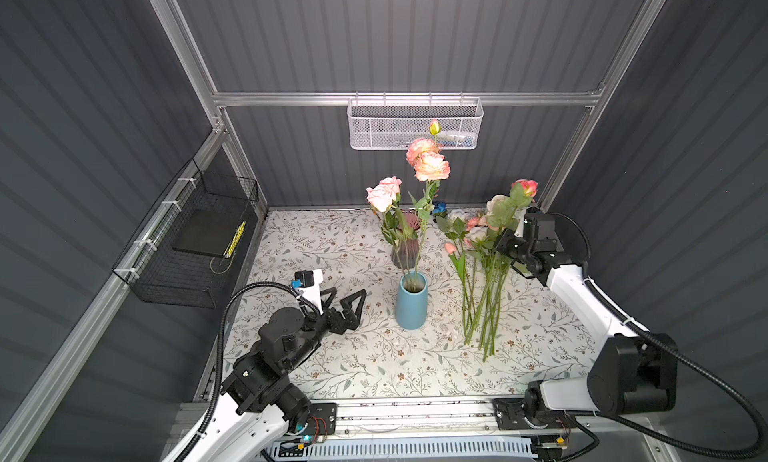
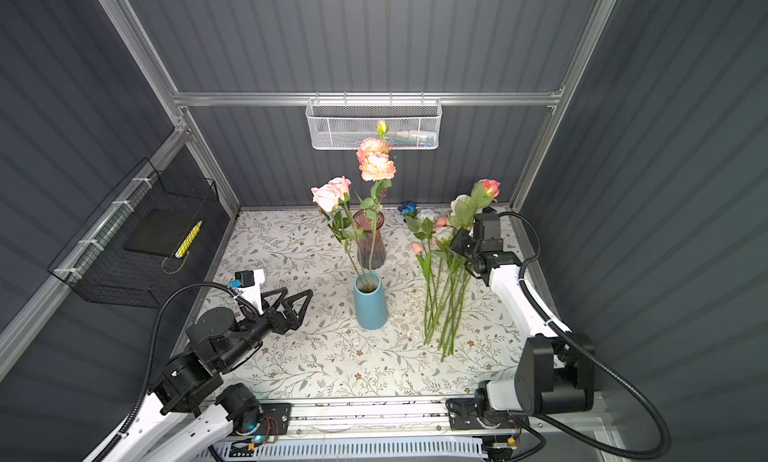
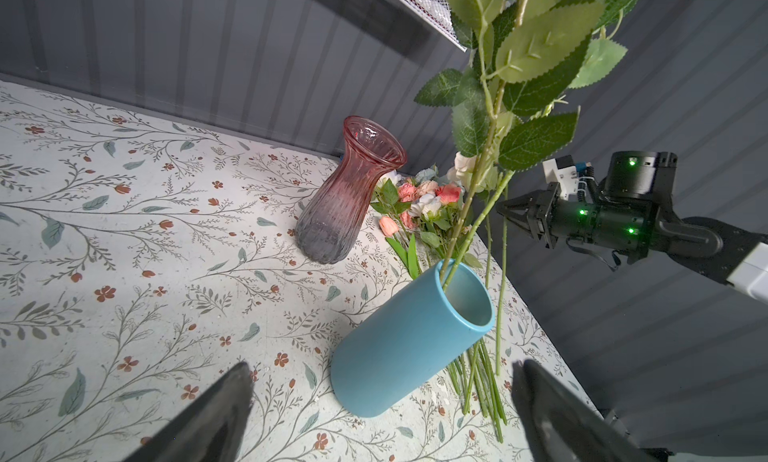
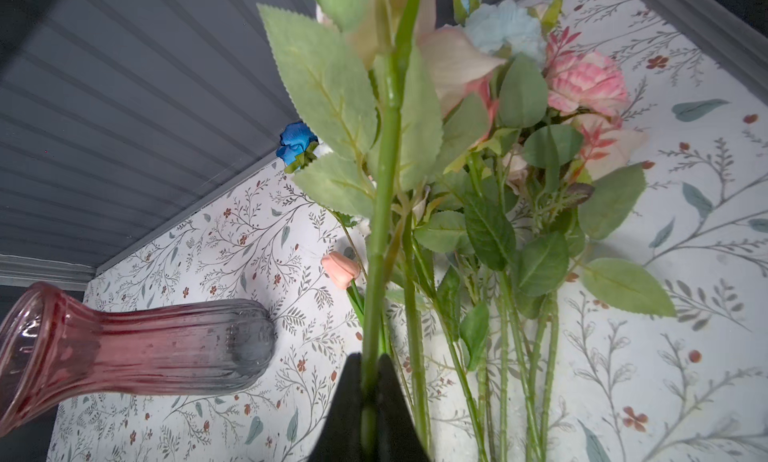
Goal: Arrange the flowers into the vase
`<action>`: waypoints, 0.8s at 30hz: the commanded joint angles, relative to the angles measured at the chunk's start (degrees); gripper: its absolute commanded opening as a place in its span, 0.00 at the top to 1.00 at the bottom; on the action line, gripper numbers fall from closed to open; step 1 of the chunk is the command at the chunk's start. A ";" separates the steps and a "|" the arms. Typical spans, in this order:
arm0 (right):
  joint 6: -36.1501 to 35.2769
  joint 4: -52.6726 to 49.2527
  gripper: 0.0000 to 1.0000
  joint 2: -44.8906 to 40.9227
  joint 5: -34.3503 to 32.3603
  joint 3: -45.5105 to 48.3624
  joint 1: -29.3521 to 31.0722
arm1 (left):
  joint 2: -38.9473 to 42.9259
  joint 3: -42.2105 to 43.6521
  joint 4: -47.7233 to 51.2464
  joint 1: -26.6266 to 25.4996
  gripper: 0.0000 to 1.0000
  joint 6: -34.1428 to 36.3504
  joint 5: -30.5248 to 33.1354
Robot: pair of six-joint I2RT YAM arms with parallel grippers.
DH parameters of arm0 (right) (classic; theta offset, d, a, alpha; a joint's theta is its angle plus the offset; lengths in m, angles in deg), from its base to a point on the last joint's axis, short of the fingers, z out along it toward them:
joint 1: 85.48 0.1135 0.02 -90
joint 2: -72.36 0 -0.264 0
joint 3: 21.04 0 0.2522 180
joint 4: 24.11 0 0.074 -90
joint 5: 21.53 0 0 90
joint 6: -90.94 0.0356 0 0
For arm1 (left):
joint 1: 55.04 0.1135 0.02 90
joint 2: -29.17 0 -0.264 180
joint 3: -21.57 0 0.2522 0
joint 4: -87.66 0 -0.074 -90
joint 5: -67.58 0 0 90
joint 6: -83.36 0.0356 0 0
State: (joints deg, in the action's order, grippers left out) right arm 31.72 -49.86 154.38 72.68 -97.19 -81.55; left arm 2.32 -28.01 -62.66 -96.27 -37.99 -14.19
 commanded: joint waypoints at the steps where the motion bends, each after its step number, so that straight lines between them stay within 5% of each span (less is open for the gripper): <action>1: -0.07 -0.39 0.95 4.49 3.16 0.73 -0.91 | 0.56 -0.56 0.69 -0.23 0.00 -0.51 0.87; 7: 1.16 7.75 0.92 8.04 9.28 5.22 -1.08 | 1.22 -0.04 1.26 -0.25 0.00 -0.73 1.25; 10: 0.80 15.47 0.99 2.42 6.87 10.58 -1.00 | 1.67 0.01 1.39 -0.25 0.00 -0.73 1.52; 13: 2.01 34.41 1.00 -6.77 12.08 20.64 -2.43 | 1.89 -0.18 1.69 -0.25 0.00 -0.38 1.89; 17: -0.47 29.00 1.00 -9.82 10.49 18.51 -3.01 | 1.65 0.04 1.25 -0.25 0.00 -0.31 2.14; 20: -1.79 9.64 1.00 -8.11 -1.77 10.63 -2.69 | 1.33 0.30 0.97 -0.25 0.00 -0.37 2.13; 21: -1.78 7.76 1.00 -7.46 -1.22 10.14 -3.16 | 1.29 0.35 0.92 -0.25 0.00 -0.40 2.11; 24: 8.24 28.20 1.00 -9.14 20.85 20.47 -9.97 | 1.60 0.44 0.95 -0.25 0.00 -0.38 1.99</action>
State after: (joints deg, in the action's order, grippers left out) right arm 33.84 -28.68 145.46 81.66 -82.30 -87.17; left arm 3.46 -28.01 -61.59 -96.27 -38.39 -12.90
